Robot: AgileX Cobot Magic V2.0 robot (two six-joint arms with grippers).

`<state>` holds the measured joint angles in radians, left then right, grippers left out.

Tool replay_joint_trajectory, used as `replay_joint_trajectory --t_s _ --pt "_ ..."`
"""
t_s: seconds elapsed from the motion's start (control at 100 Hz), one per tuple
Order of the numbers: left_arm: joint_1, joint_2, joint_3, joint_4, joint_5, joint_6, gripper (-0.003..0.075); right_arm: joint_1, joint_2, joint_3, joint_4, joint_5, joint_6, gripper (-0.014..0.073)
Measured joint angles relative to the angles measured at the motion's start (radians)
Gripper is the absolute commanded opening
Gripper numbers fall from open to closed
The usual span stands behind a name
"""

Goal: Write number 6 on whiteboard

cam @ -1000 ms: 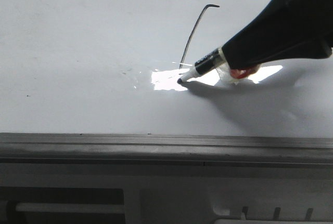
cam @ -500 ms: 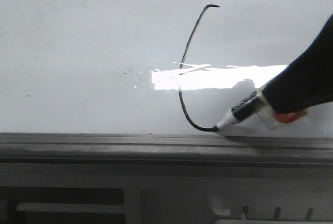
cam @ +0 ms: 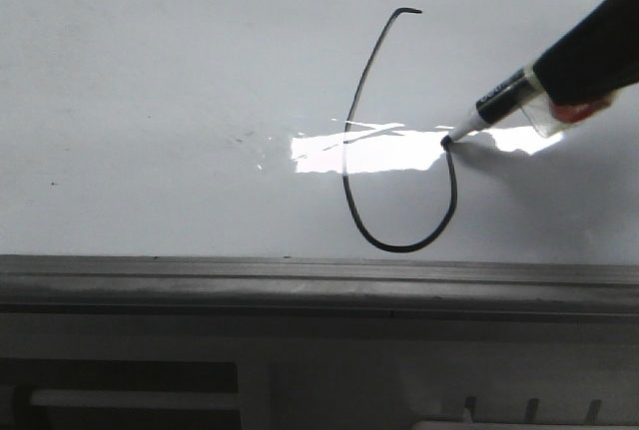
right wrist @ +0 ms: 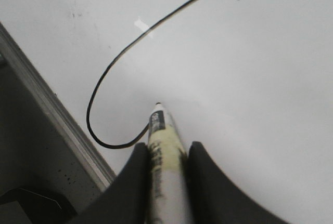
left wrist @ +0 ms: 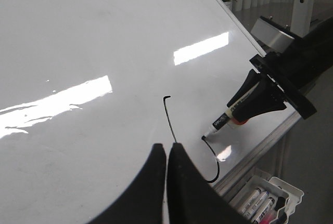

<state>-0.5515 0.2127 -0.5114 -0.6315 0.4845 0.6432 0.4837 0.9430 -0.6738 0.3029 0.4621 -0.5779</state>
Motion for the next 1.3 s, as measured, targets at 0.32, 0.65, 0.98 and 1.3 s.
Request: replay_joint_trajectory --t_s 0.32,0.65,0.98,1.3 --pt "0.000 0.000 0.000 0.000 0.000 0.000 -0.0019 0.086 0.090 -0.020 0.006 -0.053 0.000 -0.0060" --pt "0.000 0.000 0.000 0.000 0.000 0.000 -0.0019 0.101 0.127 -0.028 0.046 -0.067 0.000 -0.0060" --pt "0.000 0.000 0.009 0.000 0.002 0.000 -0.0019 0.134 0.162 -0.031 0.062 -0.082 0.002 -0.0060" --pt "0.000 0.000 0.009 0.000 0.000 0.000 -0.0019 0.144 -0.012 -0.281 0.023 0.093 -0.010 -0.0060"
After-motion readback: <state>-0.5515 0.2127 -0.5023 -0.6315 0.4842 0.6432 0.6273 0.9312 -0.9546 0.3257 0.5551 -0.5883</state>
